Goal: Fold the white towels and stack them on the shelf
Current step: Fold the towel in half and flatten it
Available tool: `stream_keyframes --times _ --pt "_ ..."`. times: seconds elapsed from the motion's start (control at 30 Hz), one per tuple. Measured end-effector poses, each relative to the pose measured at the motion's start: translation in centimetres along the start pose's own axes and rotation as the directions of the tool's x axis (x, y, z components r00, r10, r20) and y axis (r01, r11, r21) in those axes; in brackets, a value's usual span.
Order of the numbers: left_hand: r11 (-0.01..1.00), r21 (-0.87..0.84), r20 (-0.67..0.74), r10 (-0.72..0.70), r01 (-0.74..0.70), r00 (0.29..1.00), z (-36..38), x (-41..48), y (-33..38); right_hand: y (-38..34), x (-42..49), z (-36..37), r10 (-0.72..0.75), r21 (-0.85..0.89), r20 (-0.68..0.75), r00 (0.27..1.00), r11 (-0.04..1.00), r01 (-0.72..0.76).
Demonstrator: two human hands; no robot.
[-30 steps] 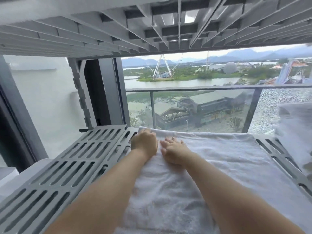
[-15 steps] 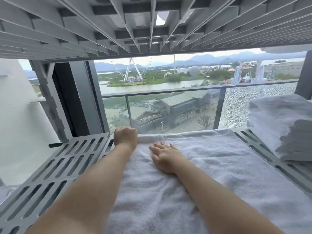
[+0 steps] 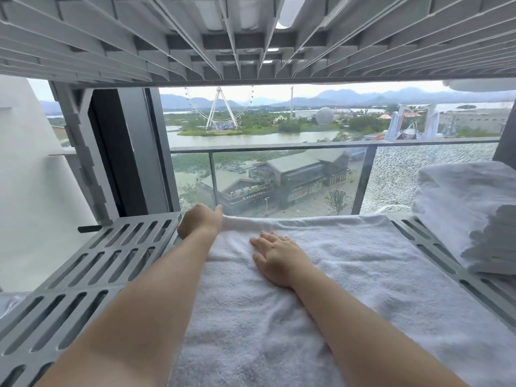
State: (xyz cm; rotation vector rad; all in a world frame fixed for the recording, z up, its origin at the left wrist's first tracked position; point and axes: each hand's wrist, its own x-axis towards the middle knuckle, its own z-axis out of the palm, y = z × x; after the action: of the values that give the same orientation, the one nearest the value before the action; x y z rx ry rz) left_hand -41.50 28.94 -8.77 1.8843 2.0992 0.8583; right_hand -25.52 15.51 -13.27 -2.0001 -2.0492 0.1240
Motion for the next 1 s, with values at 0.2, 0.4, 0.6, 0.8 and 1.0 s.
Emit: stream_keyframes --times 0.2,0.4,0.6,0.8,1.0 --pt "0.971 -0.237 0.068 0.033 -0.016 0.997 0.3 0.6 -0.6 0.2 0.0 0.2 -0.002 0.005 -0.012 1.000 1.000 0.002" --pt "0.864 0.440 -0.054 0.296 -0.243 0.954 0.4 -1.8 0.0 0.3 0.1 0.3 0.003 0.006 0.002 1.000 1.000 -0.003" --pt "0.692 0.269 0.343 0.582 -0.670 0.737 1.9 -3.1 1.5 0.3 0.4 0.4 0.006 -0.008 0.019 1.000 1.000 -0.006" --pt "0.747 0.370 0.306 0.463 -0.552 0.832 1.4 -4.4 0.5 0.2 0.4 0.1 0.029 0.037 0.009 1.000 0.999 -0.029" --pt "0.787 0.304 0.295 0.457 -0.536 0.839 0.2 -7.1 0.1 0.2 -0.7 -1.6 0.111 0.017 -0.156 0.982 0.994 -0.110"
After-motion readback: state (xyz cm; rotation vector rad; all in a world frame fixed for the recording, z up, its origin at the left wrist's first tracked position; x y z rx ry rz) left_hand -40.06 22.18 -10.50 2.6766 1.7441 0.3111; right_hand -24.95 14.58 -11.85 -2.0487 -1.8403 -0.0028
